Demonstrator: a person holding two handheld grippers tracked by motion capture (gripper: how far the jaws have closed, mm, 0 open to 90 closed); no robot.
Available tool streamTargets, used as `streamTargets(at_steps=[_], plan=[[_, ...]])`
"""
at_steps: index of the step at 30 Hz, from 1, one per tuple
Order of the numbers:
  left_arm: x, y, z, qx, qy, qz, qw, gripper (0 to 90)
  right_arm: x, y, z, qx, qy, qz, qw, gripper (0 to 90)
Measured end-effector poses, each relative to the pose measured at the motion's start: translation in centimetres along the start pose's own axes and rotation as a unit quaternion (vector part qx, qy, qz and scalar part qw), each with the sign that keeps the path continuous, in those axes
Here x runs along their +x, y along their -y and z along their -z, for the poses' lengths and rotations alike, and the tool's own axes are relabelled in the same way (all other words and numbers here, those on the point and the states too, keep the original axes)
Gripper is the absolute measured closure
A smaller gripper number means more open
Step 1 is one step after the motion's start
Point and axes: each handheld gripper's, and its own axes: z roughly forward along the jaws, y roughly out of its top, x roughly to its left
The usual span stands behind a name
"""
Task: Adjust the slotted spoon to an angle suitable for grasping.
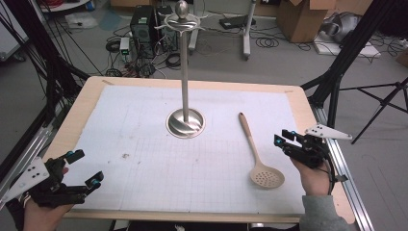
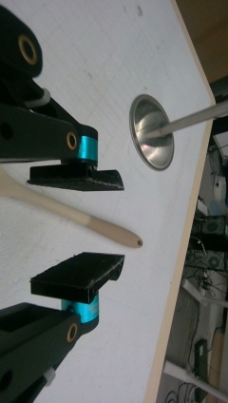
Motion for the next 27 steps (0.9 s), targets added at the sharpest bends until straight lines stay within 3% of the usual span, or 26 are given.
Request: streamTargets(at_steps=[8, 19, 27], plan=[[0.1, 0.4, 0.2, 0.008, -0.004, 0.002, 1.0, 2.9, -0.8, -0.6, -1.1, 0.02, 0.011, -0.005, 0.9997, 70.2], [-0.1, 0.7, 0.1, 0.017, -0.005, 0.0, 0.9998, 3.0, -1.0, -1.4, -2.9, 0.054, 0.024, 0.018, 0.9981, 78.5], [0.0, 0.9, 0.3, 0.02, -0.01, 0.003, 0.9997, 2.9, -1.0, -1.7, -4.3, 0.072, 0.038, 0.003, 0.9966, 84.2]])
